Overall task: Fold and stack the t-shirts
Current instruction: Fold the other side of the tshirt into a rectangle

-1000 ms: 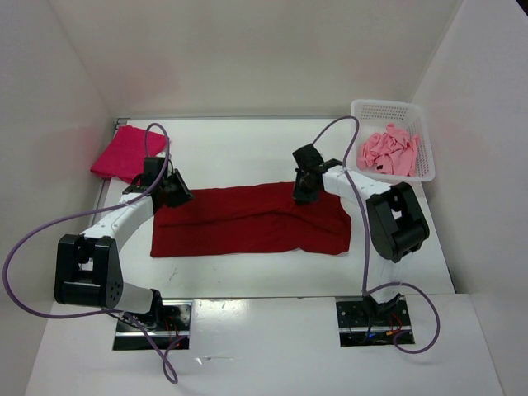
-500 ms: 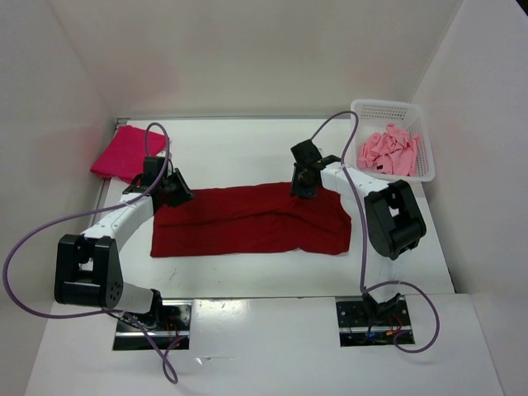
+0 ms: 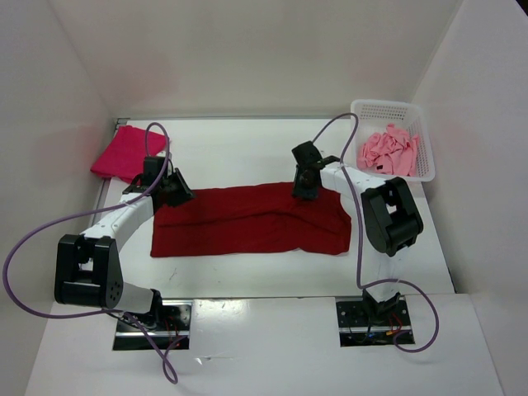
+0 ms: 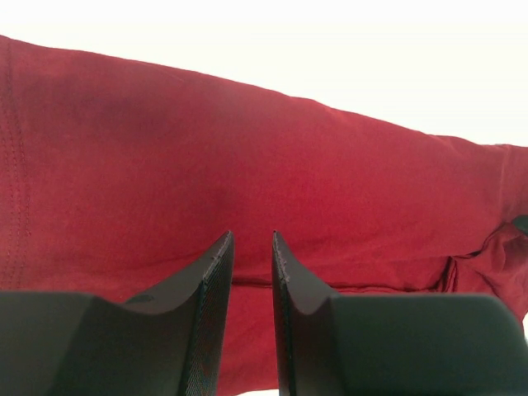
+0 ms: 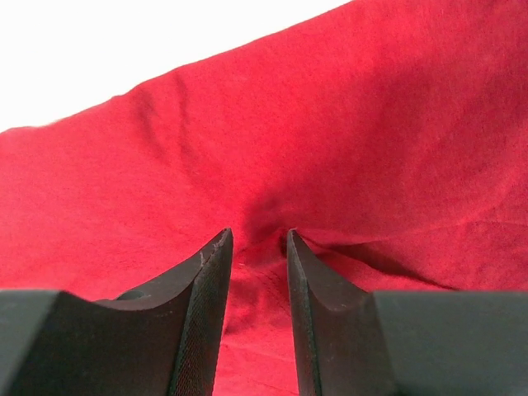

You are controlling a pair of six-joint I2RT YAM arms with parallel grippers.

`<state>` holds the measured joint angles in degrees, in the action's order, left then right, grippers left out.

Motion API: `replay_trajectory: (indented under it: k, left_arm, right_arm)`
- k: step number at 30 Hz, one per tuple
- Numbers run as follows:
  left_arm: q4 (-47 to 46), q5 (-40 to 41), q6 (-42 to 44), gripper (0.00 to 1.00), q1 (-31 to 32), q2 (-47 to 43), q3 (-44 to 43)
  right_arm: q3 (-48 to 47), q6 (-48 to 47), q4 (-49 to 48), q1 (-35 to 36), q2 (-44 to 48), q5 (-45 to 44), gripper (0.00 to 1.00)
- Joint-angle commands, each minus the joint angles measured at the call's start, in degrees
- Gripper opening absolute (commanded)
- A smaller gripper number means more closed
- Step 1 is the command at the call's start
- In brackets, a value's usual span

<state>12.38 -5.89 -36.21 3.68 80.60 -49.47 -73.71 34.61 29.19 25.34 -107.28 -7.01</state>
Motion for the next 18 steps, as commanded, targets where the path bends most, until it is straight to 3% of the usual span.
replay_trajectory:
  k: [1,7,12,18]
  left_arm:
    - [-1.66,-0.61,0.52,0.32,-0.08,-0.53,0.17]
    - [-2.19,-0.61,0.52,0.32,-0.08,0.00,0.17]
    - [-2.19,-0.61,0.52,0.32,-0.08,0.00,0.17]
    - [-2.19,-0.61,0.52,0.32,-0.08,0.00,0.17]
  right_arm:
    - [1.72,-0.25,-0.80,-0.12,0.67,-1.96,0.39]
    - [2.87,0.28,-2.02,-0.12,1.20,-0.47,0.42]
    - [2.87,0.28,-3.17,-0.12,1.20,0.85,0.23]
    - [3.40,0.28,-2.65,-0.12,3.04,2.60,0.11]
